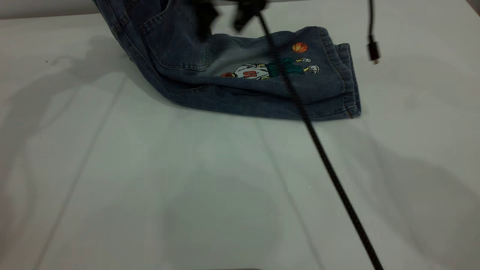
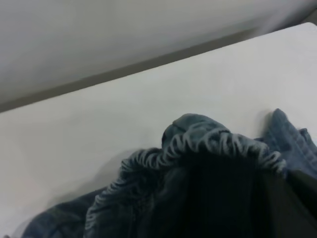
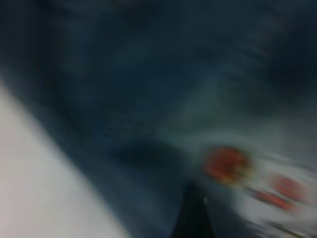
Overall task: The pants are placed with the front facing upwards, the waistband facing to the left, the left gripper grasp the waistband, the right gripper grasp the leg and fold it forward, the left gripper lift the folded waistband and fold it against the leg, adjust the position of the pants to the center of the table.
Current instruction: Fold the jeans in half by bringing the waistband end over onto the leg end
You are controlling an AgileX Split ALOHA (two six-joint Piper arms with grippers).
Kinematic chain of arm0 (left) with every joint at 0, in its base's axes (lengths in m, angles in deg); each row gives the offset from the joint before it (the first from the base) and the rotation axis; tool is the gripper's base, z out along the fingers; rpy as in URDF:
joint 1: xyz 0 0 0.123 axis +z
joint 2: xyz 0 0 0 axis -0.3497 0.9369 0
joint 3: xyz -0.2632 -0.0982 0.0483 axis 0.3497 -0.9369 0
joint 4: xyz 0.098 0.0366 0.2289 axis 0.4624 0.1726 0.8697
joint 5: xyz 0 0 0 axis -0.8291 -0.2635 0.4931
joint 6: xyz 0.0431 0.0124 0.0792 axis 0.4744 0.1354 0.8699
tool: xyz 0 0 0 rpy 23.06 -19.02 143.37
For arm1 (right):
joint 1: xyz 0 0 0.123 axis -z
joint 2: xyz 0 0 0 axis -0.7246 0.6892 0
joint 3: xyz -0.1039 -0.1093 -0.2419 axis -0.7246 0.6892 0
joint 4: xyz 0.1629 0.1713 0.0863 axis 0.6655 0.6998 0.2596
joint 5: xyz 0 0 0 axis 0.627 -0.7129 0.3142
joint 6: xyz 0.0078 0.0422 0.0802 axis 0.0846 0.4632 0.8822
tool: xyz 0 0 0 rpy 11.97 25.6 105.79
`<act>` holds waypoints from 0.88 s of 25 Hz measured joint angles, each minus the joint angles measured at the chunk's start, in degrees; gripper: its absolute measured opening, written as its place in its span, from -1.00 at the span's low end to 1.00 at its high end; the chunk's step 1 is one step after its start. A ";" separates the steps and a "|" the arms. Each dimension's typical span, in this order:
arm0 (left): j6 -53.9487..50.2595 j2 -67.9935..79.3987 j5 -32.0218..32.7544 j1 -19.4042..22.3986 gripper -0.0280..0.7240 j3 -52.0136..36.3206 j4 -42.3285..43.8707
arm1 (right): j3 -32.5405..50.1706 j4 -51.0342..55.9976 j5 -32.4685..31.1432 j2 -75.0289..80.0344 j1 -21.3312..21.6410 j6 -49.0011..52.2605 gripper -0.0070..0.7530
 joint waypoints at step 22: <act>0.00 -1.24 2.13 -10.17 -0.85 3.38 0.75 | 0.00 -13.33 -6.44 6.45 2.19 7.76 0.30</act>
